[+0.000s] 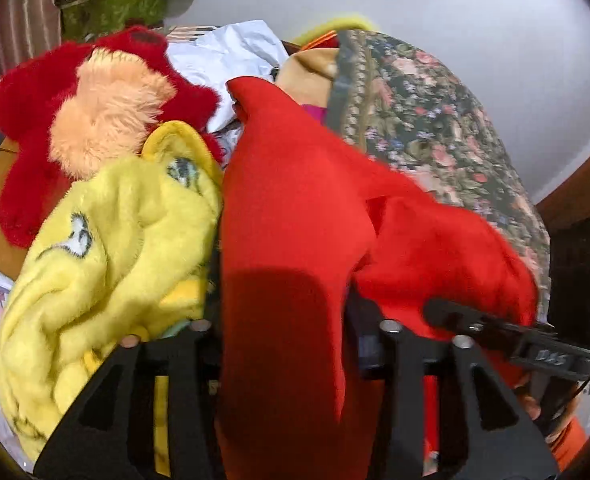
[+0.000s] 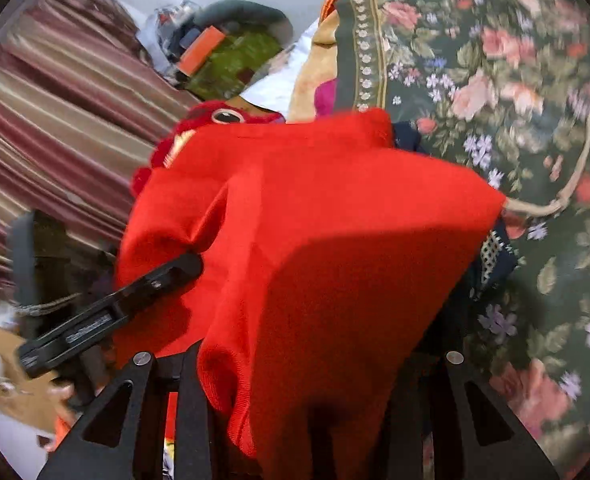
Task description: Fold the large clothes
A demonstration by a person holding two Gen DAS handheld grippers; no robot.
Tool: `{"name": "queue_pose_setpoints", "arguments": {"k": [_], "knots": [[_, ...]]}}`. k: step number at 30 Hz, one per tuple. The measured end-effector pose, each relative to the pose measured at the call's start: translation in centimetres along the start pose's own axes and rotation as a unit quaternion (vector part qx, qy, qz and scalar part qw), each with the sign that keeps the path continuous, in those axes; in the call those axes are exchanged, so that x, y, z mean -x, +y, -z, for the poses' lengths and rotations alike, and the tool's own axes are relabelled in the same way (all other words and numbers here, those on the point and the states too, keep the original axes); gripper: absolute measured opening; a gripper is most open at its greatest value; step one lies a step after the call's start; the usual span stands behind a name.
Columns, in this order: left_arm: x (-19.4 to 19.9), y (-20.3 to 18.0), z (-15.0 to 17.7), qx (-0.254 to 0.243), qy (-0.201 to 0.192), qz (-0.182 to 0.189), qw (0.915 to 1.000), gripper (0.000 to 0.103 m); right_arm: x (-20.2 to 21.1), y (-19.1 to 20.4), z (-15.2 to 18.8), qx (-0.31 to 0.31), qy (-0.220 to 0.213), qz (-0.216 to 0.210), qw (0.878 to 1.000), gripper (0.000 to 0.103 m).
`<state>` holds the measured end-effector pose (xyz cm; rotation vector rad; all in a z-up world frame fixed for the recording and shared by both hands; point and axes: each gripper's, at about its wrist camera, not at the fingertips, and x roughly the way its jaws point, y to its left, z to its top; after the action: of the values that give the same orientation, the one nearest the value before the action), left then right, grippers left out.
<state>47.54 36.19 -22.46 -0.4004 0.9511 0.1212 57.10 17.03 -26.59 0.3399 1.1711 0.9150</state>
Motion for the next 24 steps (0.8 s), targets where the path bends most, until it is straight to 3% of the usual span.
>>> {"name": "queue_pose_setpoints", "arguments": {"k": [2,5,10,14,17,19,21,24], "knots": [[0.2,0.1,0.0,-0.014,-0.008,0.007,0.9998,0.057,0.5,-1.0,0.2,0.01,0.004,-0.024,1.0,0.033],[0.4,-0.4,0.5,-0.042,-0.005,-0.009,0.9991,0.064,1.6,-1.3,0.3,0.029,0.033,-0.011,0.999,0.047],[2.1,-0.6,0.8,-0.072,-0.022,-0.046,0.9961,0.07,6.4,-0.9,1.3,0.072,0.007,0.078,0.994,0.062],[5.6,-1.4,1.4,-0.089,-0.061,-0.08,0.991,0.07,9.9,0.9,2.0,0.103,-0.027,0.141,0.984,0.064],[8.1,-2.1,2.3,-0.102,-0.081,-0.064,0.9894,0.072,11.5,3.2,2.6,0.127,-0.052,0.135,0.981,0.065],[9.1,-2.8,3.8,-0.119,-0.084,-0.065,0.9872,0.078,11.7,4.8,3.5,0.136,-0.054,0.116,0.982,0.073],[9.1,-3.2,5.1,-0.133,-0.081,-0.078,0.9846,0.086,10.9,5.8,4.4,0.144,-0.048,0.113,0.982,0.076],[7.9,-2.9,7.1,-0.146,-0.054,-0.119,0.9806,0.086,8.5,6.2,6.1,0.148,-0.023,0.136,0.979,0.076]]}}
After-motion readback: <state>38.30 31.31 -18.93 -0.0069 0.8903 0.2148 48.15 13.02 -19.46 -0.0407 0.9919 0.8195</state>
